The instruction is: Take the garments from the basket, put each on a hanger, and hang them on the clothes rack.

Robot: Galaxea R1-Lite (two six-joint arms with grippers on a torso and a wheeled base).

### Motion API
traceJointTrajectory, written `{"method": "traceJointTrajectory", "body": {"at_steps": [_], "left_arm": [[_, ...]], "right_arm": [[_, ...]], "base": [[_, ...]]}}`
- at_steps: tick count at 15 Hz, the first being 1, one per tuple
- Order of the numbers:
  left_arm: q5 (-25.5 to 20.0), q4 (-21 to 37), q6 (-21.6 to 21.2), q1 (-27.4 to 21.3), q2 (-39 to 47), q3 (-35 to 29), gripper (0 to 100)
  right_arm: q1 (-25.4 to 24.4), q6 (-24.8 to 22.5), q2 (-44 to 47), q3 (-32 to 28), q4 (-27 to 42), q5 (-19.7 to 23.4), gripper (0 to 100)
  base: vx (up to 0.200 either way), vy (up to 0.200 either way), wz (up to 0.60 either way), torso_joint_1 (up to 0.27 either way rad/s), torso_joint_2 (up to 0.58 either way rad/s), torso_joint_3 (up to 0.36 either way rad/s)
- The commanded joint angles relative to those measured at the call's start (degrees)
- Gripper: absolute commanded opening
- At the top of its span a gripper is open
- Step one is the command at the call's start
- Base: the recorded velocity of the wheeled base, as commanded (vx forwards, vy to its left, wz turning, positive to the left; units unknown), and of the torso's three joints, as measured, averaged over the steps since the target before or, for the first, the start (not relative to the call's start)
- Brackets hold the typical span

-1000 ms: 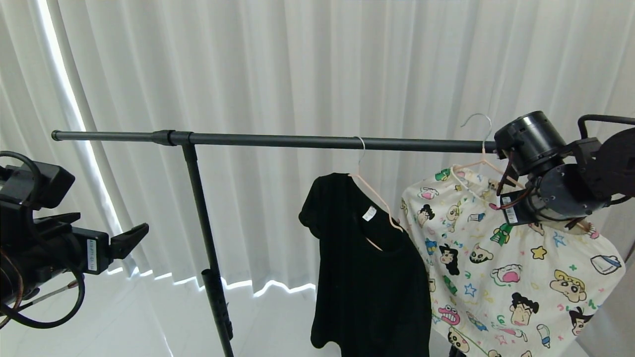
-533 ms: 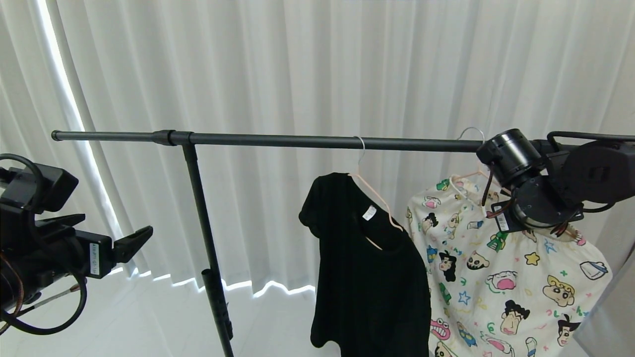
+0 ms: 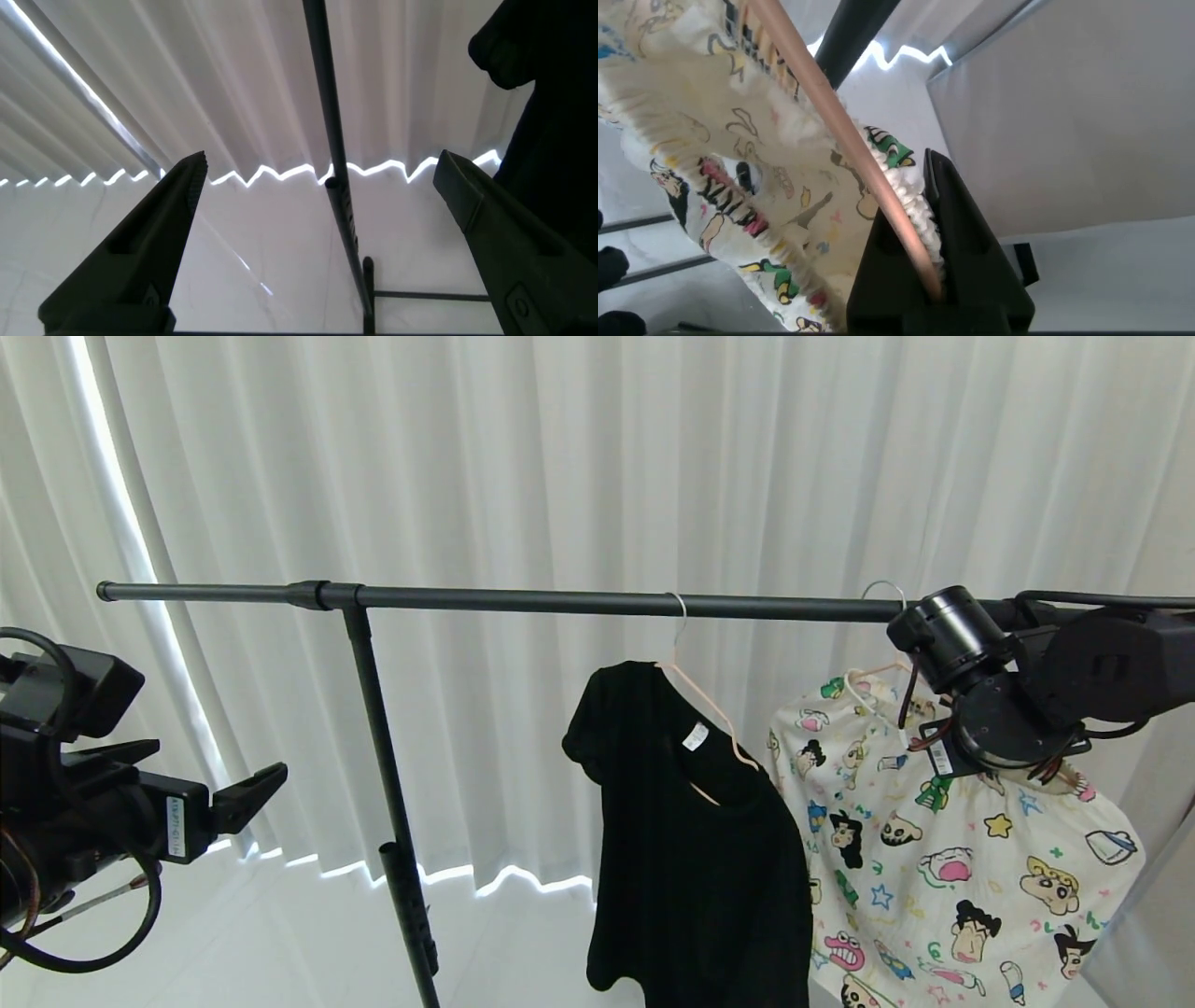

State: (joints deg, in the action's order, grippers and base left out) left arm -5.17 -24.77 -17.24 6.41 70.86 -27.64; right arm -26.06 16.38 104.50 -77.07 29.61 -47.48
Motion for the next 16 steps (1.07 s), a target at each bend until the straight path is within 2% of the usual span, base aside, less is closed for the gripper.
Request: {"method": "traceJointTrajectory", "body": {"at_steps": [1, 5, 6, 8, 11, 16], "left_arm": [[0.0, 0.0, 0.0, 0.0, 0.0, 0.0, 100], [0.0, 0.0, 0.1, 0.0, -0.1, 0.0, 100], [0.0, 0.0, 0.2, 0.1, -0.3, 0.0, 100], [0.0, 0.0, 0.2, 0.0, -0.4, 0.0, 100], [0.0, 0.0, 0.2, 0.0, -0.4, 0.0, 100], [0.0, -0.1, 0.3, 0.1, -0.5, 0.6, 100]], "right_arm": [[-0.7, 0.0, 0.2, -0.1, 0.0, 0.0, 0], [-1.8, 0.1, 0.6, -0.1, 0.0, 0.0, 0], [-1.8, 0.1, 0.5, -0.1, 0.0, 0.0, 100], [-1.9, 0.2, 0.4, -0.1, -0.5, -0.1, 100], [-3.5, 0.5, -0.2, -0.1, -5.0, -0.3, 100], [-6.7, 0.6, -3.3, 0.1, -5.1, -0.4, 100]], "base": [[0.0, 0.0, 0.0, 0.0, 0.0, 0.0], [0.0, 0.0, 0.0, 0.0, 0.0, 0.0], [0.0, 0.0, 0.0, 0.0, 0.0, 0.0], [0.0, 0.0, 0.0, 0.0, 0.0, 0.0], [0.0, 0.0, 0.0, 0.0, 0.0, 0.0], [0.0, 0.0, 0.0, 0.0, 0.0, 0.0]]}}
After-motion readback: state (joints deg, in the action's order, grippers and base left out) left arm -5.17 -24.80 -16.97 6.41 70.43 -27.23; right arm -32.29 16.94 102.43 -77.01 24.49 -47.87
